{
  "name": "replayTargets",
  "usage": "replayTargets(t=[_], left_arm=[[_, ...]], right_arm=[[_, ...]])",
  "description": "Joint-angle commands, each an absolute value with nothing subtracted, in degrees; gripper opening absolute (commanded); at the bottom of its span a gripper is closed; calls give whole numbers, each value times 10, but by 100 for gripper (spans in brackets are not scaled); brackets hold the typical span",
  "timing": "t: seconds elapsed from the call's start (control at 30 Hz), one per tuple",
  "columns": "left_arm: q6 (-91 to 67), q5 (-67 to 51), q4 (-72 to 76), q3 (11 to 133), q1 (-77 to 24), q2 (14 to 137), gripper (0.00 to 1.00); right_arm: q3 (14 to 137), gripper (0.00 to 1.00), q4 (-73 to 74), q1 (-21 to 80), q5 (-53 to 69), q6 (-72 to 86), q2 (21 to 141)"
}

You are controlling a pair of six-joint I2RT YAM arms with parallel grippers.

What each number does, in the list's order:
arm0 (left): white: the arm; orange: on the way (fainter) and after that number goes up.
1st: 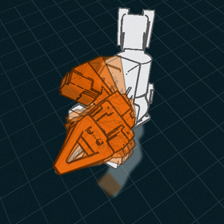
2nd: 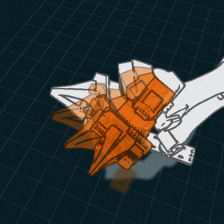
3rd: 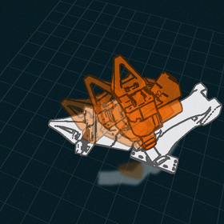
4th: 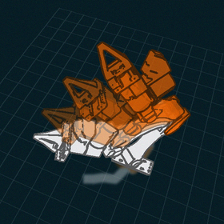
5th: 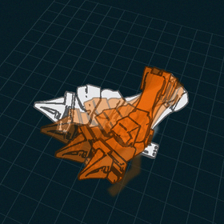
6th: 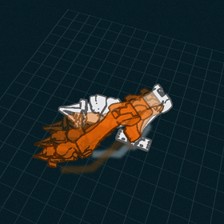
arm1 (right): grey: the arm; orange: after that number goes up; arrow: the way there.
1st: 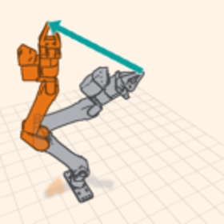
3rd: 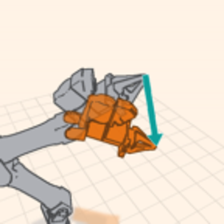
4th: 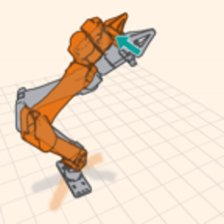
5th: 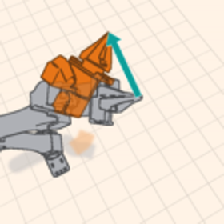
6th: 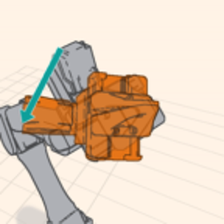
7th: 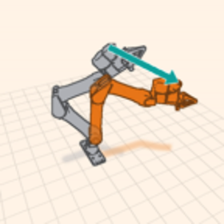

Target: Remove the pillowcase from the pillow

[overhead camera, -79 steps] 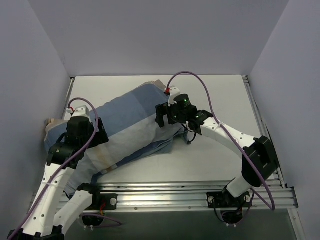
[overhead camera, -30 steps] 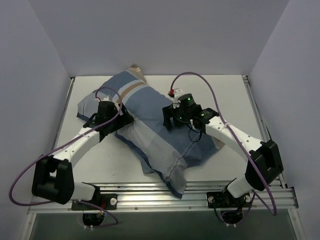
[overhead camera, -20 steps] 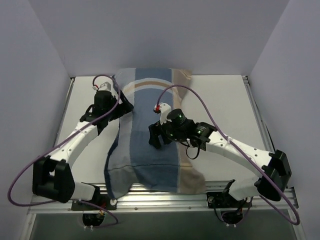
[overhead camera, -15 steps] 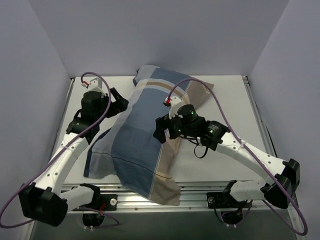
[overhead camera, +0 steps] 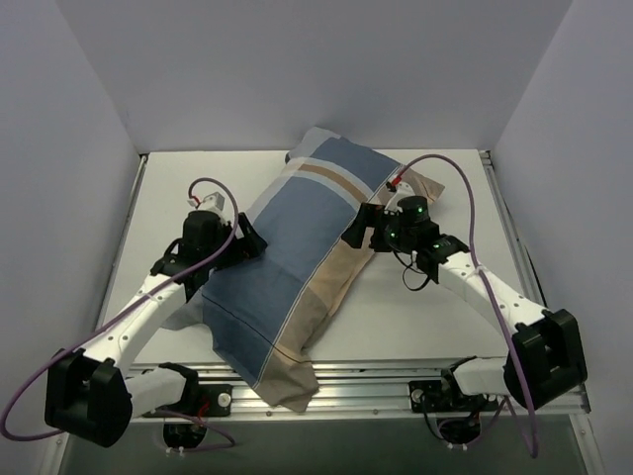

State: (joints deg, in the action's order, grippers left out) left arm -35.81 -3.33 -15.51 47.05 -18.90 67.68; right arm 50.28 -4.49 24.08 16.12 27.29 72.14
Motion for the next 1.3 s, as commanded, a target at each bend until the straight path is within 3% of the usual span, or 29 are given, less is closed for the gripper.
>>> replayTargets(t=[0.0,0.37,0.67,0.77,0.93,1.27], left_arm=[[-392,-72,-156,447,-226,651,94],[-443,-59,-218,475,-329,555,94],[-397,-9,-271,544,-352,543,94],[-361,58,-302,586,-345,559,94],[-338,35,-279,602,-294,613,94],[-370,-22,-178,513,-245,729,94]], right_arm=[[504,86,-147,240,210,293,769],[639,83,-175,220,230,239,934],[607,86,-153,152,240,258,861],[575,89,-156,114,266,274,832],[561,95,-171,105,326,286,848],[575,98,-297,128,412,334,1002]])
